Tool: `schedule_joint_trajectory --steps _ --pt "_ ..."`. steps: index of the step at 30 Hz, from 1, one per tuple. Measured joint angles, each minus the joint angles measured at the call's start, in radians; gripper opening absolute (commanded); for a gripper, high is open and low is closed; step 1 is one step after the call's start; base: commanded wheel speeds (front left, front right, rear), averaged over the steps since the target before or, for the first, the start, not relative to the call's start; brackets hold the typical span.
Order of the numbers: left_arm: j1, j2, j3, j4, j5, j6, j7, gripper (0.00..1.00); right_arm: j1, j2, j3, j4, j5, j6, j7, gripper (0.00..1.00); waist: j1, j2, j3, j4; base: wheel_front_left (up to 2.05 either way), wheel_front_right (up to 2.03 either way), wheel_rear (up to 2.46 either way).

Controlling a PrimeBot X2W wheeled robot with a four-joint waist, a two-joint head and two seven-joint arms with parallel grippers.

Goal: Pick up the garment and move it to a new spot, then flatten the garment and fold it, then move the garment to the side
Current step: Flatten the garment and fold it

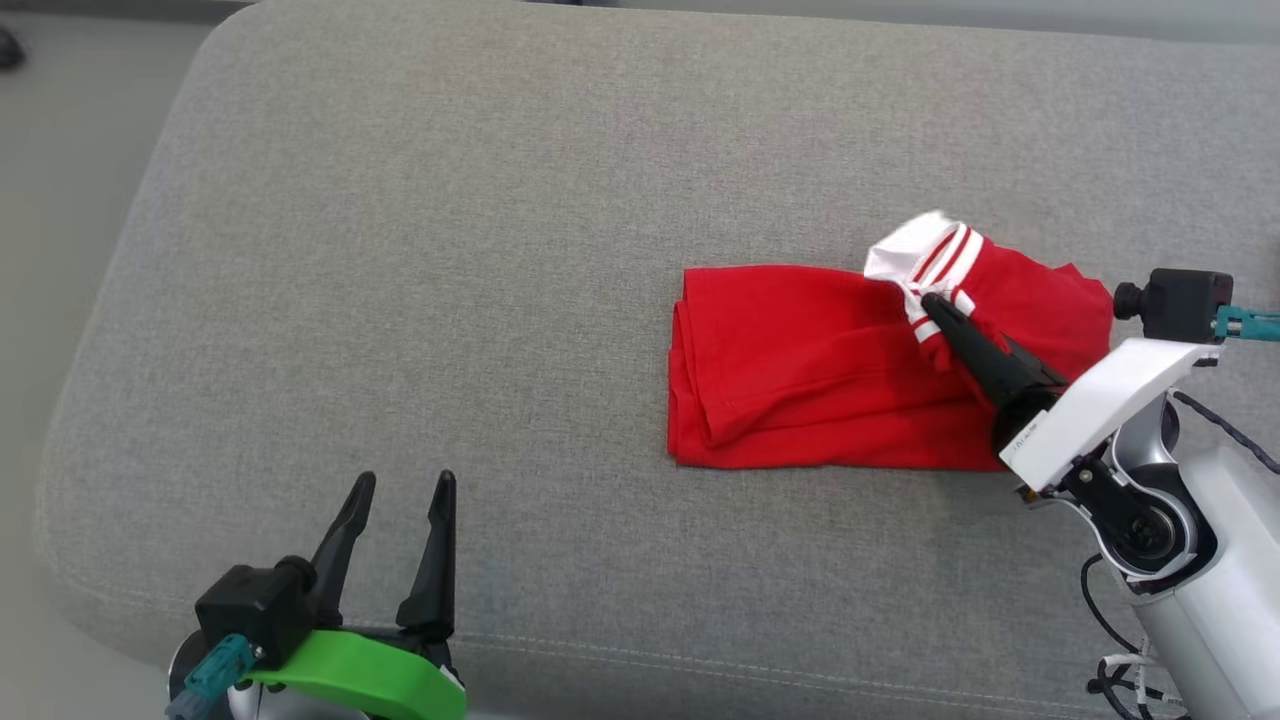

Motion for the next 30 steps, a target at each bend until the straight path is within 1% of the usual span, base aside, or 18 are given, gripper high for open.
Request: schedule_joint_trajectory --steps 5,7,10,12,21,25,27,28,29,30 --pt "0.000 -0.016 -0.019 0.016 -0.008 -0.005 -0.008 1.00 0.000 0.000 0.032 -0.036 -0.017 0.000 0.036 0.00 0.0000 0.0000 -0.006 0.037 0.00 0.00 0.00" --pt "-0.001 -0.023 -0.026 0.021 -0.008 -0.013 -0.009 1.00 0.000 0.000 0.050 -0.050 -0.019 0.000 0.054 0.00 0.0000 0.0000 -0.006 0.053 0.00 0.00 0.00" --pt "-0.004 -0.026 -0.029 0.034 -0.008 -0.013 -0.017 1.00 0.000 0.002 0.077 -0.063 -0.027 0.000 0.078 0.00 0.0000 0.0000 -0.005 0.078 0.00 0.00 0.00" --pt "-0.011 -0.028 -0.031 0.042 -0.008 -0.022 -0.018 1.00 0.000 0.004 0.091 -0.072 -0.030 0.000 0.090 0.00 0.0000 0.0000 -0.004 0.095 0.00 0.00 0.00" --pt "-0.031 -0.043 -0.039 0.076 -0.010 -0.032 -0.036 1.00 0.001 0.021 0.133 -0.080 -0.036 -0.002 0.132 0.00 0.0000 0.0000 -0.002 0.168 0.00 0.00 0.00" --pt "-0.031 -0.044 -0.029 0.084 -0.010 -0.033 -0.047 1.00 0.000 0.033 0.147 -0.084 -0.038 -0.003 0.144 0.00 0.0000 0.0000 -0.006 0.188 0.00 0.00 0.00" --pt "-0.031 -0.044 -0.027 0.087 -0.012 -0.033 -0.047 1.00 0.000 0.036 0.147 -0.085 -0.042 -0.013 0.144 0.00 0.0000 0.0000 -0.009 0.191 0.00 0.00 0.00" --pt "-0.031 -0.044 -0.027 0.089 -0.012 -0.033 -0.049 1.00 0.000 0.034 0.148 -0.086 -0.048 -0.020 0.148 0.18 0.0000 0.0000 -0.010 0.191 0.00 0.00 0.00" --pt "-0.031 -0.044 -0.026 0.091 -0.012 -0.033 -0.053 1.00 0.000 0.031 0.148 -0.085 -0.052 -0.020 0.149 0.13 0.0000 0.0000 -0.010 0.190 0.00 0.00 0.00" --pt "-0.031 -0.044 -0.025 0.092 -0.013 -0.033 -0.056 1.00 0.000 0.031 0.148 -0.085 -0.053 -0.020 0.151 0.02 0.0000 0.0000 -0.010 0.189 0.00 0.00 0.00"
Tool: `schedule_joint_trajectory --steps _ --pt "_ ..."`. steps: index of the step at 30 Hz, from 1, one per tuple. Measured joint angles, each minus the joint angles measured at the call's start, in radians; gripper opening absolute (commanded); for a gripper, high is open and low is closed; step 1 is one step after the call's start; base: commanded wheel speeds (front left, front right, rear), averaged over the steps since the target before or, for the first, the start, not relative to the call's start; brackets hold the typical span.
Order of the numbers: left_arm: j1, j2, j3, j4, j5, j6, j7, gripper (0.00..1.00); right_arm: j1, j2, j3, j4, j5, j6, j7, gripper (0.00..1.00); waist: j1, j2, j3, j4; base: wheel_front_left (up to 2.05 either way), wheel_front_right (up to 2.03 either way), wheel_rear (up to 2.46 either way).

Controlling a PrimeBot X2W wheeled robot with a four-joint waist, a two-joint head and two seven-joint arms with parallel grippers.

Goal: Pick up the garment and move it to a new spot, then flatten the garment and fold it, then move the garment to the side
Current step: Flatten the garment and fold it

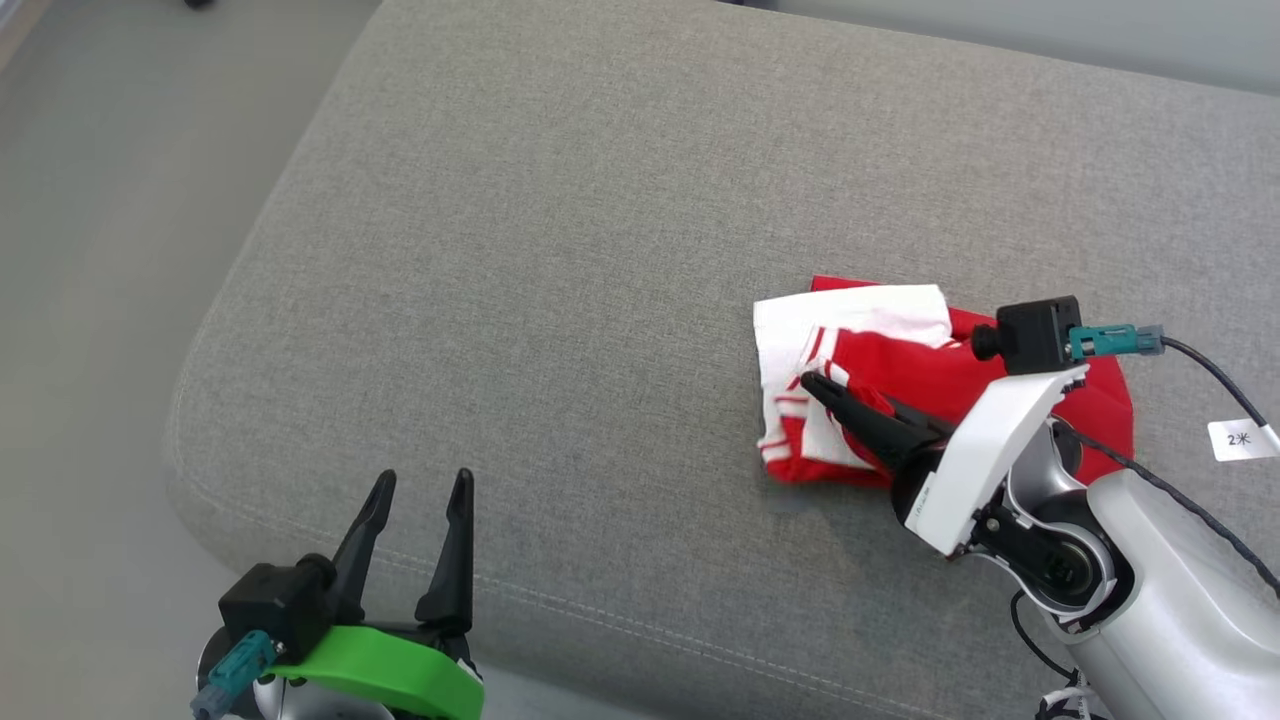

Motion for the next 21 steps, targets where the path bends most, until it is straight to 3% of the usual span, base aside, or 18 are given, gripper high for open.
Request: schedule_joint_trajectory --steps 7,9,10,11,13,17,21 --pt "0.000 0.003 0.009 0.004 -0.001 0.000 -0.004 1.00 0.000 -0.002 -0.006 0.001 -0.017 -0.026 0.005 0.00 0.0000 0.0000 -0.002 -0.031 0.00 0.00 0.00" --pt "0.000 0.007 0.009 0.004 -0.001 0.000 -0.005 1.00 0.000 -0.002 -0.015 0.001 -0.027 -0.032 -0.004 0.35 0.0000 0.0000 -0.001 -0.041 0.00 0.00 0.00" --pt "0.000 0.008 0.010 0.004 -0.001 0.000 -0.006 1.00 0.000 -0.002 -0.019 0.001 -0.028 -0.033 -0.005 0.38 0.0000 0.0000 0.000 -0.046 0.00 0.00 0.00" --pt "0.000 0.008 0.010 0.004 -0.001 0.000 -0.010 1.00 0.000 -0.003 -0.022 0.001 -0.028 -0.033 -0.006 0.48 0.0000 0.0000 0.000 -0.051 0.00 0.00 0.00" --pt "0.000 0.010 0.010 0.004 -0.001 0.000 -0.010 1.00 0.000 -0.002 -0.027 -0.004 -0.028 -0.034 -0.012 0.81 0.0000 0.0000 0.001 -0.060 0.00 0.00 0.00" --pt "0.000 0.014 0.009 0.004 -0.001 -0.002 -0.010 1.00 -0.001 -0.019 -0.037 -0.024 -0.036 -0.034 -0.014 0.90 0.0000 0.0000 0.003 -0.076 0.00 0.00 0.00" --pt "-0.003 0.014 0.005 0.004 -0.001 -0.005 -0.008 1.00 -0.001 -0.064 -0.059 -0.044 -0.059 -0.043 -0.022 0.91 0.0000 0.0000 0.006 -0.084 0.00 0.00 0.00"
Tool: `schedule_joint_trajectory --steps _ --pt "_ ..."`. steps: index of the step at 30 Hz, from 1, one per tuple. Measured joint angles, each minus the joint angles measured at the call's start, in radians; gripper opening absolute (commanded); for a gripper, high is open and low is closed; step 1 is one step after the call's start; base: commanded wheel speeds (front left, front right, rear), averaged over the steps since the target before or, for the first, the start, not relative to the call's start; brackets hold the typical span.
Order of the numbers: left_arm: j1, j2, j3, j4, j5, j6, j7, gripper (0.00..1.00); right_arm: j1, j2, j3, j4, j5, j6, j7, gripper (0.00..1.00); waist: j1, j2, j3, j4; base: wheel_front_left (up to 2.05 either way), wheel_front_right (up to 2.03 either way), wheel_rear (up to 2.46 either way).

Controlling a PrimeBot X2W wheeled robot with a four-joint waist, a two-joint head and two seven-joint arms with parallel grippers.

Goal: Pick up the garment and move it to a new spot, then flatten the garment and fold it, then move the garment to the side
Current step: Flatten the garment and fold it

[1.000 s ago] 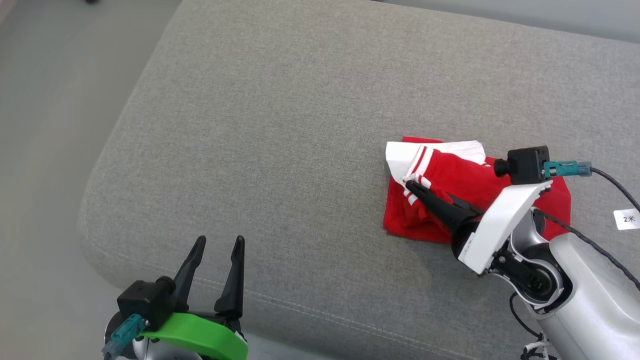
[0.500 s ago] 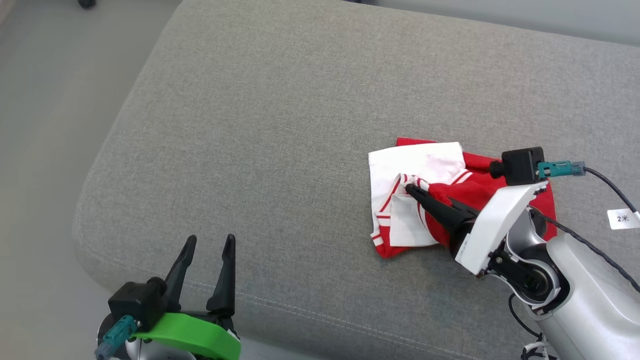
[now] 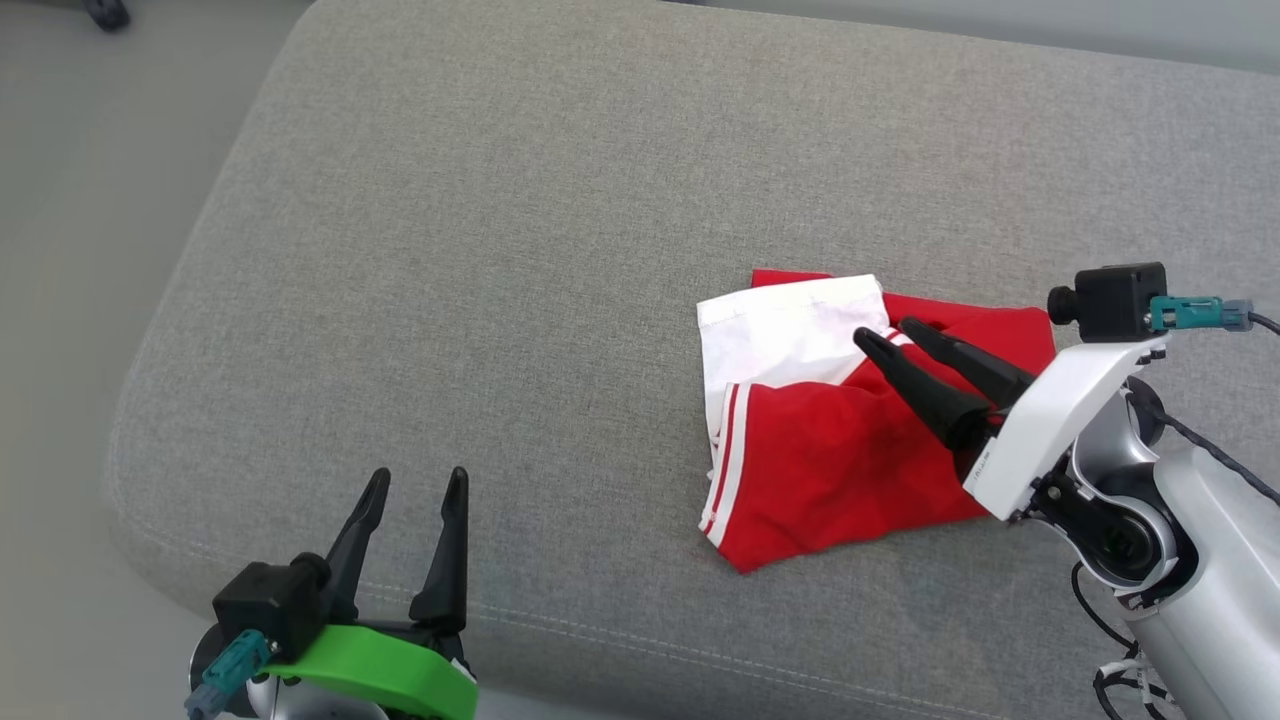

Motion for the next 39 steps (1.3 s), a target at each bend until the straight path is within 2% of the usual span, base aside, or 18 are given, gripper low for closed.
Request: schedule_joint_trajectory --steps 2,5,13,17,24,30,39 --pt "-0.001 0.000 0.002 0.000 0.000 0.000 0.000 1.00 0.000 -0.006 -0.001 -0.012 -0.005 0.000 -0.001 0.92 0.0000 0.0000 0.001 -0.003 0.00 0.00 0.00" --pt "-0.001 0.004 0.009 -0.002 0.000 0.000 0.000 1.00 -0.002 -0.003 -0.002 -0.036 -0.009 -0.001 -0.009 1.00 0.0000 0.0000 0.002 -0.013 0.00 0.00 0.00" --pt "-0.030 0.023 -0.036 -0.012 -0.005 -0.045 0.044 1.00 0.003 -0.012 -0.024 -0.090 -0.032 -0.016 -0.043 1.00 0.0000 0.0000 0.010 -0.053 0.00 0.00 0.00" --pt "-0.051 0.021 -0.066 -0.019 -0.066 -0.083 0.100 1.00 0.016 -0.024 -0.035 -0.111 -0.061 -0.033 -0.069 1.00 0.0000 0.0000 0.013 -0.086 0.00 0.00 0.00" --pt "-0.102 -0.019 -0.103 -0.019 -0.188 -0.133 0.202 1.00 0.076 -0.039 -0.064 -0.152 -0.099 -0.064 -0.117 1.00 0.0000 0.0000 0.024 -0.159 0.00 0.00 0.00" --pt "-0.148 -0.053 -0.097 -0.006 -0.287 -0.133 0.273 1.00 0.123 -0.036 -0.074 -0.180 -0.099 -0.081 -0.143 1.00 0.0000 0.0000 0.040 -0.213 0.00 0.00 0.00" --pt "-0.249 -0.048 -0.054 0.061 -0.311 -0.118 0.370 1.00 0.175 -0.027 -0.073 -0.195 -0.099 -0.089 -0.178 1.00 0.0000 0.0000 0.075 -0.299 0.00 0.00 0.00"
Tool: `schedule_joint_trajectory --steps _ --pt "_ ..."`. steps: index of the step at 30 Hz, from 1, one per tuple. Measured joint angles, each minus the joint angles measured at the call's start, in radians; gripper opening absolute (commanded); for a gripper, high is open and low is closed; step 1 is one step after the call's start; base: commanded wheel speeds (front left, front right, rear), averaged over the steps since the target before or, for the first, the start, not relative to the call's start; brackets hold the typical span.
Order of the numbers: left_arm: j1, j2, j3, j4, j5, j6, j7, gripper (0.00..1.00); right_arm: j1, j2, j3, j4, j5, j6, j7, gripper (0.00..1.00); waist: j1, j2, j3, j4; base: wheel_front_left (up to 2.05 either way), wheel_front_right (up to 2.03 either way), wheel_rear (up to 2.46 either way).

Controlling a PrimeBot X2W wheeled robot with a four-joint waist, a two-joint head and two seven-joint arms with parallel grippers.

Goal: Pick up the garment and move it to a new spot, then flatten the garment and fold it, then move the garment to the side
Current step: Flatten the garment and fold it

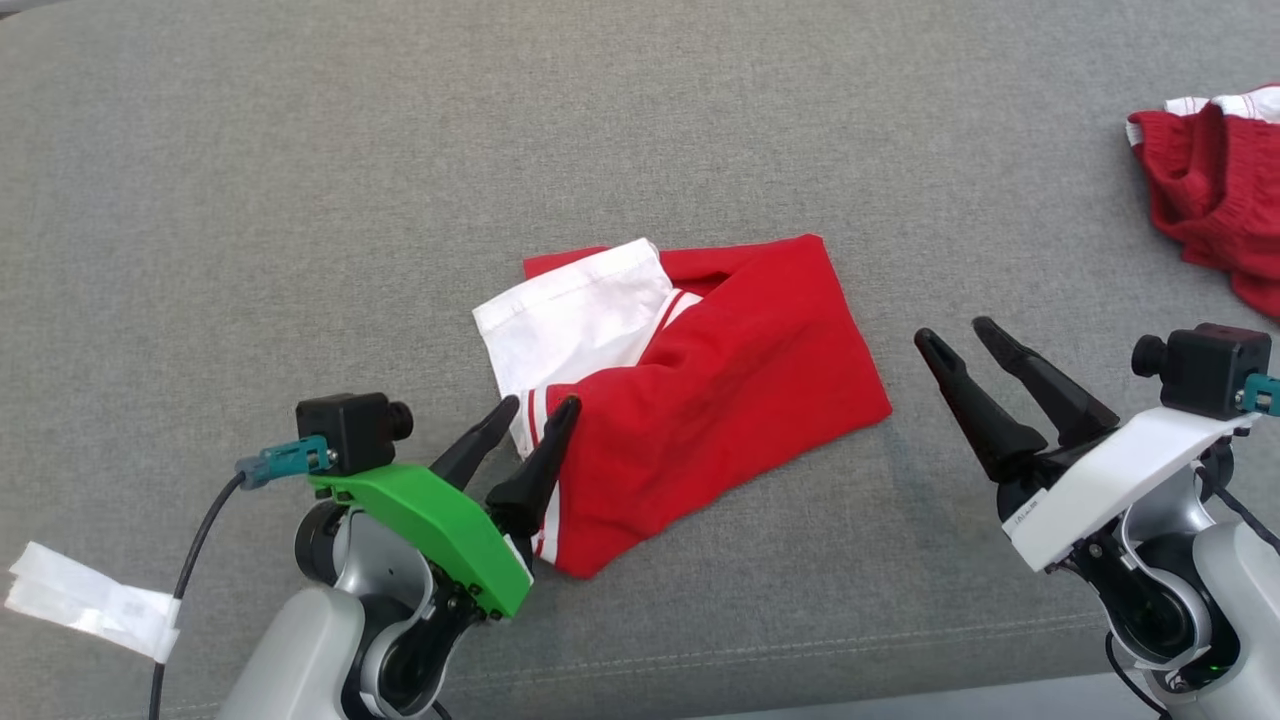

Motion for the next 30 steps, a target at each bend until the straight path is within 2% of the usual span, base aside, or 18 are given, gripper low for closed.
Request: schedule_joint_trajectory --steps 5,21,24,30 --pt "-0.014 0.012 -0.005 0.051 -0.028 0.013 0.062 1.00 0.025 -0.005 -0.019 -0.010 -0.001 -0.009 -0.026 1.00 0.0000 0.0000 0.019 -0.027 0.00 0.00 0.00" --pt "-0.076 -0.001 -0.029 0.063 -0.060 0.004 0.124 1.00 0.053 -0.008 -0.021 -0.028 -0.001 -0.013 -0.043 1.00 0.0000 0.0000 0.012 -0.004 0.00 0.00 0.00" --pt "-0.077 -0.002 -0.032 0.069 -0.060 0.004 0.137 0.95 0.057 -0.008 -0.021 -0.029 -0.001 -0.013 -0.050 1.00 0.0000 0.0000 0.009 -0.005 0.00 0.00 0.00" --pt "-0.078 -0.001 -0.032 0.079 -0.060 0.004 0.150 0.93 0.058 -0.008 -0.019 -0.034 -0.001 -0.012 -0.050 1.00 0.0000 0.0000 0.007 -0.008 0.00 0.00 0.00"
